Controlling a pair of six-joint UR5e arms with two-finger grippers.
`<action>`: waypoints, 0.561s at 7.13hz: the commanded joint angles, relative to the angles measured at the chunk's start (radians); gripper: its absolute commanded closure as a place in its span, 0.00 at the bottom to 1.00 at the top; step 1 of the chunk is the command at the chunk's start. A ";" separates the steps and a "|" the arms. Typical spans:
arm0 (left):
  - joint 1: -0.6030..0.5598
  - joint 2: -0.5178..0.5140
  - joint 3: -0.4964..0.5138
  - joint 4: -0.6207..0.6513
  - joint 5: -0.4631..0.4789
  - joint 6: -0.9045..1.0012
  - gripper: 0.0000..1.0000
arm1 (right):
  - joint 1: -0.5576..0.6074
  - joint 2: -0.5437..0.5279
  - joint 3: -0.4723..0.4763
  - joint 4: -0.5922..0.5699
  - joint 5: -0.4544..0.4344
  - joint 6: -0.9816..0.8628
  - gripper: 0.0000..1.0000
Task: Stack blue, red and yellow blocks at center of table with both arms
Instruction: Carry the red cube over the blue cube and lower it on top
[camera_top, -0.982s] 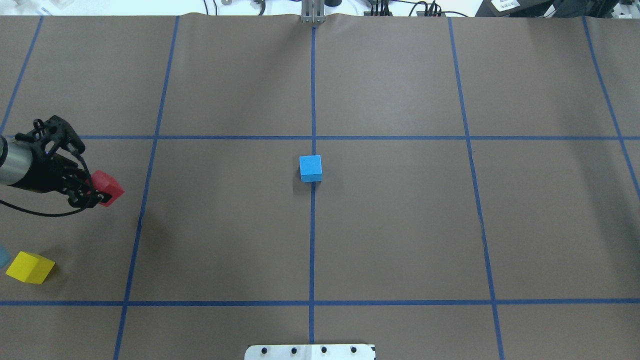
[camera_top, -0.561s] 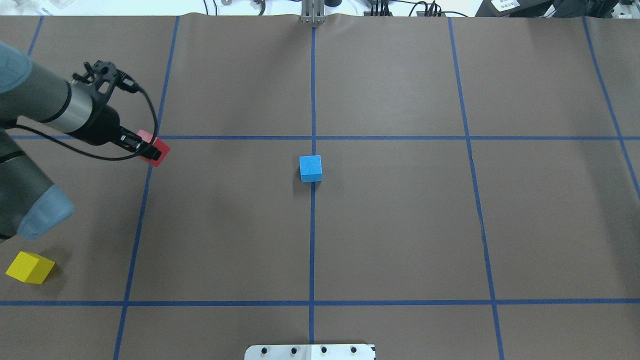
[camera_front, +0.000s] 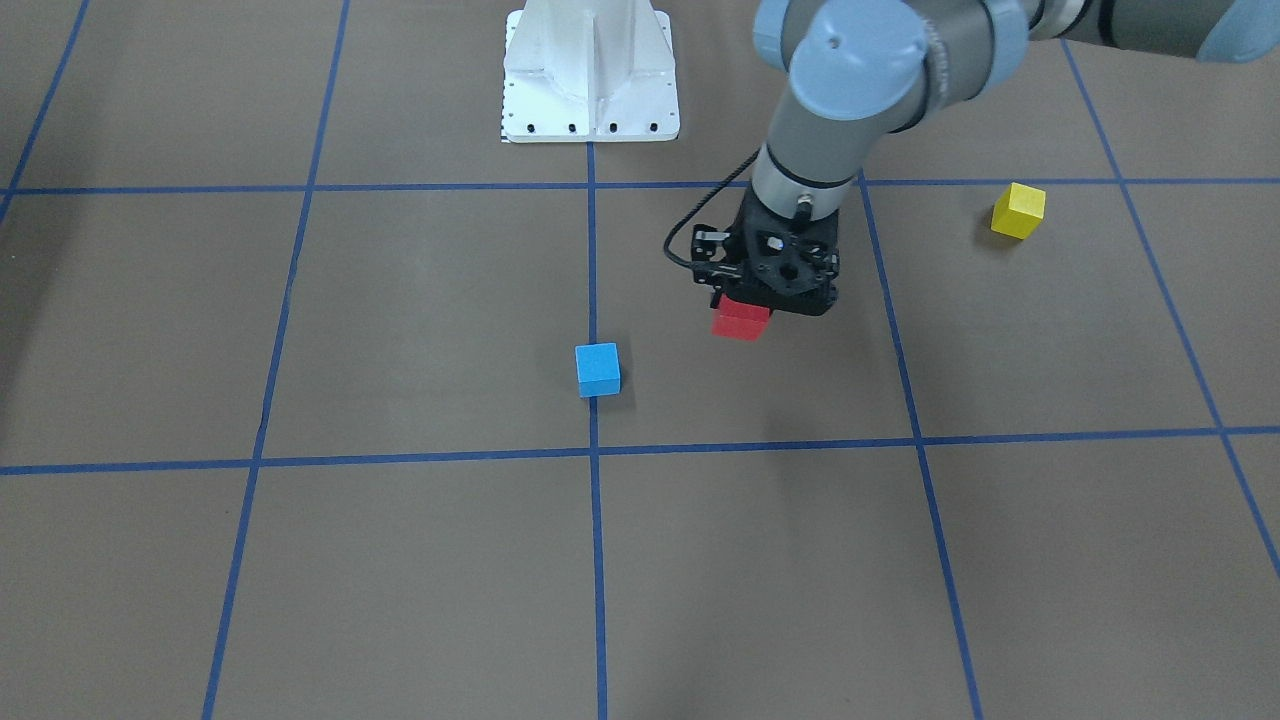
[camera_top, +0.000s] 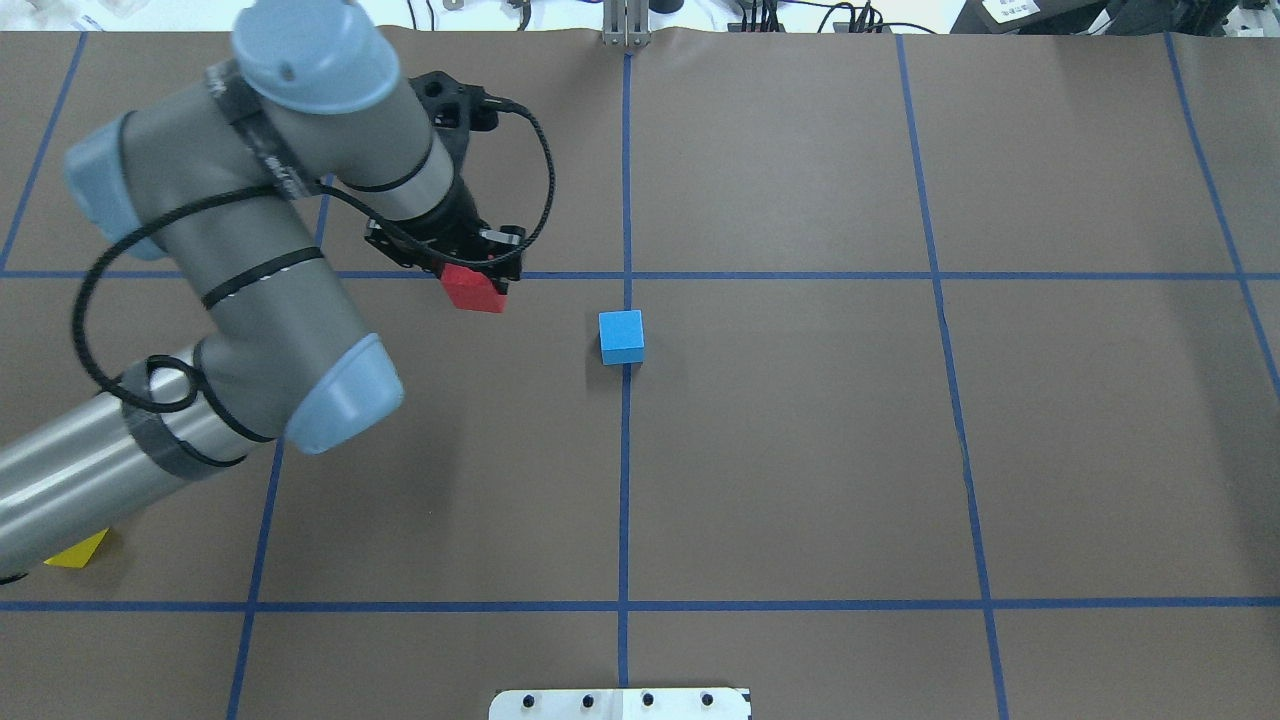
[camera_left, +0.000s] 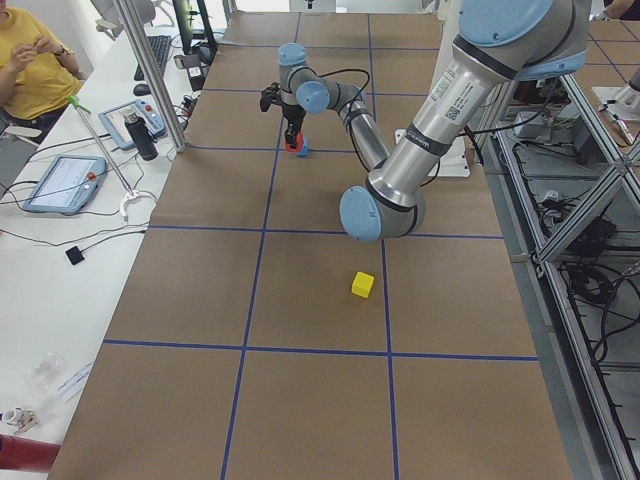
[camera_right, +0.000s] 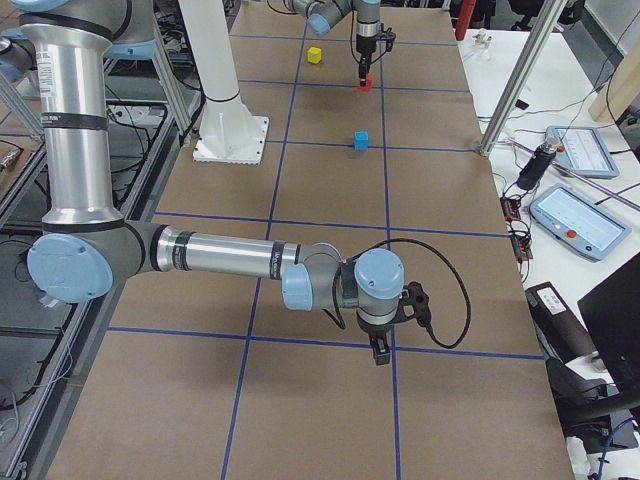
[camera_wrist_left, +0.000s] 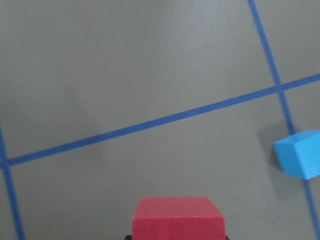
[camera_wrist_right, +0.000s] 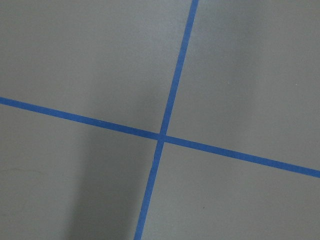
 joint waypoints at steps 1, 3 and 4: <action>0.097 -0.185 0.180 0.004 0.087 -0.160 1.00 | 0.000 -0.001 0.000 0.000 -0.001 0.000 0.00; 0.114 -0.224 0.233 0.001 0.104 -0.186 1.00 | 0.000 -0.001 0.000 0.000 -0.001 0.000 0.00; 0.121 -0.231 0.249 -0.004 0.115 -0.203 1.00 | 0.000 -0.001 0.000 0.000 -0.001 0.000 0.00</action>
